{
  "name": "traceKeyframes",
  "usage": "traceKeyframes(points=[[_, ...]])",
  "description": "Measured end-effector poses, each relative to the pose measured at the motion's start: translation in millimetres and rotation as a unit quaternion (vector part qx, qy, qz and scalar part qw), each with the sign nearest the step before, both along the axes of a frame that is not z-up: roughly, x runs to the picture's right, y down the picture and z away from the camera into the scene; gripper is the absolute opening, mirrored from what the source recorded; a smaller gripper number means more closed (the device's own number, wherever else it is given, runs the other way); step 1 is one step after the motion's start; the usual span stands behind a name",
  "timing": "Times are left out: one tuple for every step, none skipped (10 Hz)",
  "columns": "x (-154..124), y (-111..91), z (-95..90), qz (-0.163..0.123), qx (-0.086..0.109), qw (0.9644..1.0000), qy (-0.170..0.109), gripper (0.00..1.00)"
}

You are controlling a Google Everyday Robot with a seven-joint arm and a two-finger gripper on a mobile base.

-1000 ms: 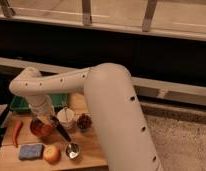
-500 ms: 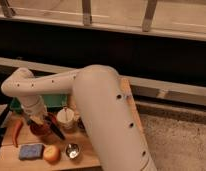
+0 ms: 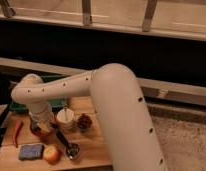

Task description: Wipe red bowl with brush

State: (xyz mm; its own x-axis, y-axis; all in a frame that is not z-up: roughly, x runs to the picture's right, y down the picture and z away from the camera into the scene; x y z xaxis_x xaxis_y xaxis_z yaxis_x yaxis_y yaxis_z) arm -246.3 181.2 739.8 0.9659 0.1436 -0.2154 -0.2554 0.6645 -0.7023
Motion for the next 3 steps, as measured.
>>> traceKeyframes(points=[[7,-3,0.8,0.008,0.001,1.0000,0.002,0.00],[12,-11,4.7,0.015,0.004,0.9999,0.003,0.00],[15,-21,10.6,0.018,0.009,0.9998,0.001,0.00]])
